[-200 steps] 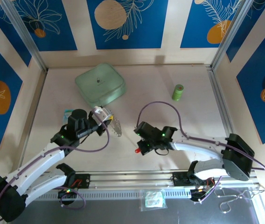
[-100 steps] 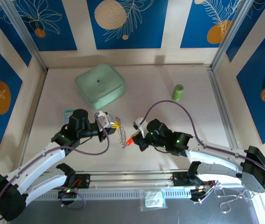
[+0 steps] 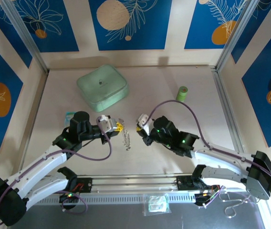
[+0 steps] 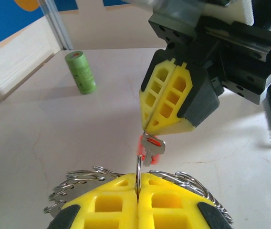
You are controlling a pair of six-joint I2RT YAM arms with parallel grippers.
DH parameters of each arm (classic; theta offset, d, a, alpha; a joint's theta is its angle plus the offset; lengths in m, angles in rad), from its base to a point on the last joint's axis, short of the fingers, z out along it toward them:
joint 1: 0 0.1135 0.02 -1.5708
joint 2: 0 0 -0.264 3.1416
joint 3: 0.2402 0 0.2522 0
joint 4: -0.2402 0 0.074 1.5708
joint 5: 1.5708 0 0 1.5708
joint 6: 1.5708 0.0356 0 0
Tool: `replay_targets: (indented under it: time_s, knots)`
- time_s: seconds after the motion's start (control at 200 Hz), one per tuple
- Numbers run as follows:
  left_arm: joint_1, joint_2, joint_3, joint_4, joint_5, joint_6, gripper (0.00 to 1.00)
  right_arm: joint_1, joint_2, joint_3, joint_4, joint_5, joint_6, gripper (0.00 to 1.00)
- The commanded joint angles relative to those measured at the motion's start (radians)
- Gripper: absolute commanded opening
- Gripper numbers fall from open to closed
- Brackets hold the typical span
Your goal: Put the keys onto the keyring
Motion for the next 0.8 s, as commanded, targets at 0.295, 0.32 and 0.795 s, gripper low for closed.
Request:
replay_targets:
  time_s: [0.295, 0.32, 0.795]
  knots:
    - [-0.005, 0.010, -0.017, 0.076, -0.015, -0.040, 0.00, 0.033, -0.065, -0.027, -0.151, -0.079, 0.279, 0.00]
    - [-0.005, 0.015, -0.015, 0.073, 0.001, -0.049, 0.00, 0.019, -0.079, -0.036, -0.124, -0.096, 0.274, 0.00]
    - [-0.045, 0.041, -0.045, 0.131, 0.044, -0.117, 0.00, -0.114, -0.065, 0.071, -0.035, -0.522, 0.112, 0.00]
